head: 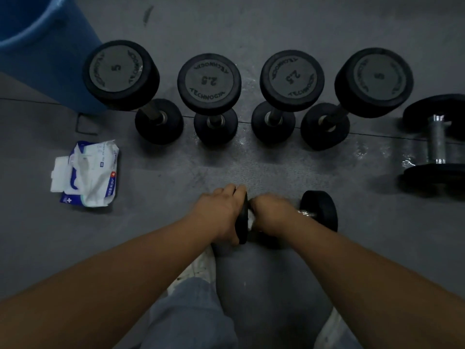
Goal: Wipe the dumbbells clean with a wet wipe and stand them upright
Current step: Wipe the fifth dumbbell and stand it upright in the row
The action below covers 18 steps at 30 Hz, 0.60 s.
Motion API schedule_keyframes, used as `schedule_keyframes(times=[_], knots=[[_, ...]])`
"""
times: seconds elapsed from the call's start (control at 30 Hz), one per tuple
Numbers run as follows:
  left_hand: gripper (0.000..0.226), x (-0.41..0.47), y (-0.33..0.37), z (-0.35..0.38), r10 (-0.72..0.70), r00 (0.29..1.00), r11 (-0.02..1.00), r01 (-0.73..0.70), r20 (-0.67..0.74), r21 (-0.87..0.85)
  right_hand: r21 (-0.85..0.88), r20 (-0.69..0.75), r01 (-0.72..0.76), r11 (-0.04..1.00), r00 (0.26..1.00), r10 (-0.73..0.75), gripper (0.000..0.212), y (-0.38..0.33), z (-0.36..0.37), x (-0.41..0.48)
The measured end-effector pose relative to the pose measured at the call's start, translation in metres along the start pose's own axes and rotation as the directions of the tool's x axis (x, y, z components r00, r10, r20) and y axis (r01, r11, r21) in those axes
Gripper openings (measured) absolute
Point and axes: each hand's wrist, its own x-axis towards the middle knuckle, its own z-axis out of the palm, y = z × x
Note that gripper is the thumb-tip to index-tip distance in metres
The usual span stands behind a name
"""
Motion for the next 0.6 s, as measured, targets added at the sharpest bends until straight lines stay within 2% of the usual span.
schedule_keyframes(times=[0.07, 0.1, 0.13, 0.2, 0.23, 0.3, 0.4, 0.43, 0.5, 0.6], knots=[[0.115, -0.001, 0.001, 0.003, -0.007, 1.000, 1.000, 0.007, 0.010, -0.010, 0.039, -0.053, 0.038, 0.999, 0.998, -0.036, 0.011, 0.002, 0.009, -0.007], [0.118, -0.002, 0.001, 0.007, -0.011, 1.000, 1.000, 0.012, 0.016, -0.022, 0.133, -0.096, 0.072, 0.989, 0.994, -0.059, 0.006, 0.009, 0.013, -0.014], [0.119, -0.002, 0.001, 0.009, -0.013, 1.000, 0.999, 0.013, 0.016, -0.031, 0.273, -0.158, 0.091, 0.958, 0.986, -0.048, 0.011, 0.015, 0.011, -0.022], [0.120, -0.002, 0.000, 0.010, -0.004, 1.000, 1.000, 0.004, 0.009, -0.031, 0.505, -0.332, 0.093, 0.858, 0.938, 0.094, 0.018, 0.029, 0.003, -0.029], [0.119, -0.002, -0.001, 0.008, 0.000, 1.000, 1.000, 0.000, 0.008, -0.029, 0.515, -0.417, 0.083, 0.853, 0.894, 0.164, 0.018, 0.033, 0.001, -0.029], [0.118, -0.001, -0.001, 0.005, -0.003, 1.000, 1.000, 0.003, -0.014, -0.017, 0.396, -0.486, -0.014, 0.918, 0.845, 0.223, 0.023, 0.030, 0.002, -0.022], [0.121, -0.002, 0.001, 0.008, -0.012, 1.000, 1.000, 0.011, -0.018, -0.011, 0.178, -0.393, -0.138, 0.974, 0.898, 0.199, 0.026, 0.000, 0.021, -0.016], [0.120, -0.003, 0.000, 0.011, -0.008, 1.000, 1.000, 0.008, -0.028, -0.012, 0.112, -0.354, -0.151, 0.982, 0.918, 0.181, 0.031, -0.011, 0.031, -0.019], [0.118, -0.003, 0.001, 0.013, -0.001, 0.999, 1.000, 0.000, -0.042, -0.007, 0.053, -0.266, -0.167, 0.985, 0.948, 0.175, 0.057, -0.027, 0.052, -0.035], [0.117, -0.003, 0.000, 0.011, 0.002, 0.999, 1.000, -0.002, -0.038, -0.001, -0.059, -0.290, -0.097, 0.994, 0.954, 0.076, 0.067, -0.023, 0.062, -0.053]])
